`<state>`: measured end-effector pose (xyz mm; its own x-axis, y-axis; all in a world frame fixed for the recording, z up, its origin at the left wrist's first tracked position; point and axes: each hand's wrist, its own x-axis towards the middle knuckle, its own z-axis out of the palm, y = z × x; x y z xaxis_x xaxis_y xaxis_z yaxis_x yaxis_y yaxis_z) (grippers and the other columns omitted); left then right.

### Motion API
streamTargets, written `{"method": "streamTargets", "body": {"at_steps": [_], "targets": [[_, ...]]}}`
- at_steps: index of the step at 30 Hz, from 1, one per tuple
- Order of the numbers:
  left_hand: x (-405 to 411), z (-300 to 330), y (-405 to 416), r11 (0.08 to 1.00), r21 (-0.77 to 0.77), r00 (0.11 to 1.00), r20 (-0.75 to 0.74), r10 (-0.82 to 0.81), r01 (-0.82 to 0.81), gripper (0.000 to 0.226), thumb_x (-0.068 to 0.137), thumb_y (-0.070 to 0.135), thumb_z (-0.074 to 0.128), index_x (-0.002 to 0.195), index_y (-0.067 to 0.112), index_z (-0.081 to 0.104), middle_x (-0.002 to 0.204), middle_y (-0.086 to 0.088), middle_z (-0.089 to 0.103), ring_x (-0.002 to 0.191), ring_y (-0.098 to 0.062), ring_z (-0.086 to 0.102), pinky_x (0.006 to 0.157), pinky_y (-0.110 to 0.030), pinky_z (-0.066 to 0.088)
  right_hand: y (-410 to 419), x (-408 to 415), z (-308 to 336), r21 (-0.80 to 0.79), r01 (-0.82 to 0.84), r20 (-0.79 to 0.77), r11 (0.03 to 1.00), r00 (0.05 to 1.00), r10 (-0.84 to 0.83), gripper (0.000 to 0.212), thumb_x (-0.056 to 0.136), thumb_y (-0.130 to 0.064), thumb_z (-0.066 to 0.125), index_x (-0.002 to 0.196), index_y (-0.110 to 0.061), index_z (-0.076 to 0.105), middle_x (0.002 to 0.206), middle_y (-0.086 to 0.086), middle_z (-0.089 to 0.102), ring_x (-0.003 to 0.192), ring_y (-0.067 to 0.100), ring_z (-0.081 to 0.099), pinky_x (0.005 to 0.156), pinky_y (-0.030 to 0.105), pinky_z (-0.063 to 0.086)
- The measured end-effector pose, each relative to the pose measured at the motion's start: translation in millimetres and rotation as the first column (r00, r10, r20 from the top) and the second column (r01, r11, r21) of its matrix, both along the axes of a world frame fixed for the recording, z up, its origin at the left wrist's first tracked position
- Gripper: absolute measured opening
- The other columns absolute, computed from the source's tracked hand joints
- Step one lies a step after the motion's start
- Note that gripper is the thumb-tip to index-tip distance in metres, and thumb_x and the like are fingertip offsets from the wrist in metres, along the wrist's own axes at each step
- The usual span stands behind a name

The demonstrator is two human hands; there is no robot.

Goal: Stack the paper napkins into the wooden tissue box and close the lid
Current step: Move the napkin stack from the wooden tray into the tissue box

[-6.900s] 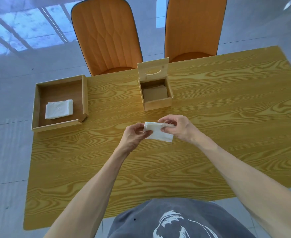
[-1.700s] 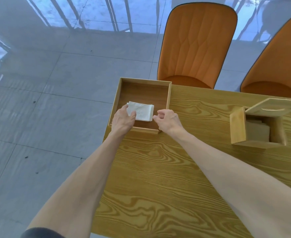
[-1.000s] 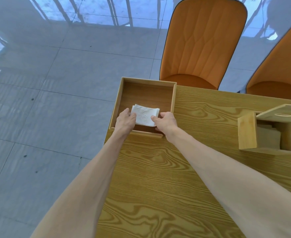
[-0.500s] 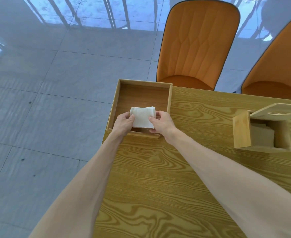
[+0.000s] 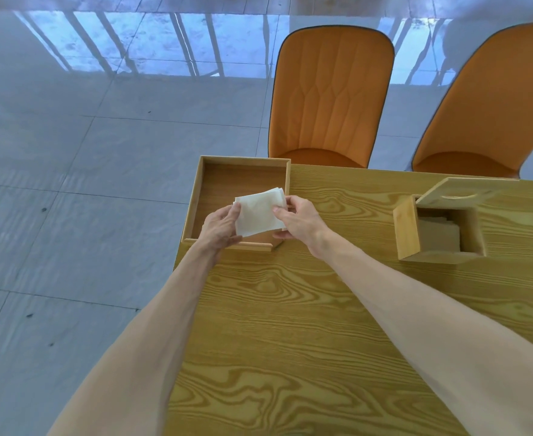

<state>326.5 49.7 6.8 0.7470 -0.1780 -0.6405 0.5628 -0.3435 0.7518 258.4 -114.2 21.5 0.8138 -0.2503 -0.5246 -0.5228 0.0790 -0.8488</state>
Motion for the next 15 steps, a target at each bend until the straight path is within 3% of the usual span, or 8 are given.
{"method": "streamTargets", "body": {"at_steps": [6,9,11,15], "targets": [[-20.2,14.7,-13.1,0.992,-0.124,0.992,-0.117,-0.053,0.038,0.054,0.093,0.058,0.053,0.124,0.016,0.065,0.111,-0.008,0.068,0.099,-0.025,0.065,0.094,-0.043,0.055,-17.4,-25.7,12.5,0.035,0.027,0.043,0.999,0.999,-0.029,0.026,0.101,-0.017,0.052,0.125,-0.01,0.057,0.12,0.008,0.061,0.108,0.021,0.063,0.08,0.04,0.062],[-34.4,21.6,-26.0,0.989,-0.143,0.992,-0.109,-0.06,0.044,0.052,0.091,0.059,0.056,0.12,0.017,0.067,0.104,-0.005,0.069,0.09,-0.02,0.065,0.077,-0.034,0.055,-30.6,-42.7,18.9,0.055,0.054,0.071,0.997,0.996,-0.058,0.026,0.101,-0.016,0.051,0.126,-0.008,0.057,0.114,0.006,0.06,0.1,0.016,0.063,0.07,0.03,0.063],[-45.1,25.7,-36.1,0.986,-0.164,0.992,-0.118,-0.045,0.025,0.049,0.09,0.057,0.059,0.117,0.017,0.069,0.102,-0.005,0.071,0.087,-0.021,0.066,0.072,-0.032,0.053,-41.0,-55.5,21.9,0.053,0.061,0.088,0.997,0.994,-0.065,0.028,0.102,-0.016,0.05,0.128,-0.008,0.057,0.115,0.006,0.061,0.102,0.016,0.063,0.069,0.029,0.063],[-70.7,29.4,-61.5,0.969,-0.244,0.984,-0.174,-0.023,-0.021,0.039,0.091,0.041,0.067,0.119,0.014,0.066,0.106,-0.007,0.069,0.087,-0.023,0.066,0.078,-0.037,0.053,-67.5,-86.4,24.7,0.009,0.058,0.106,0.998,0.993,-0.058,0.028,0.103,-0.016,0.046,0.128,-0.01,0.058,0.116,0.008,0.064,0.106,0.02,0.064,0.076,0.034,0.062]]}}
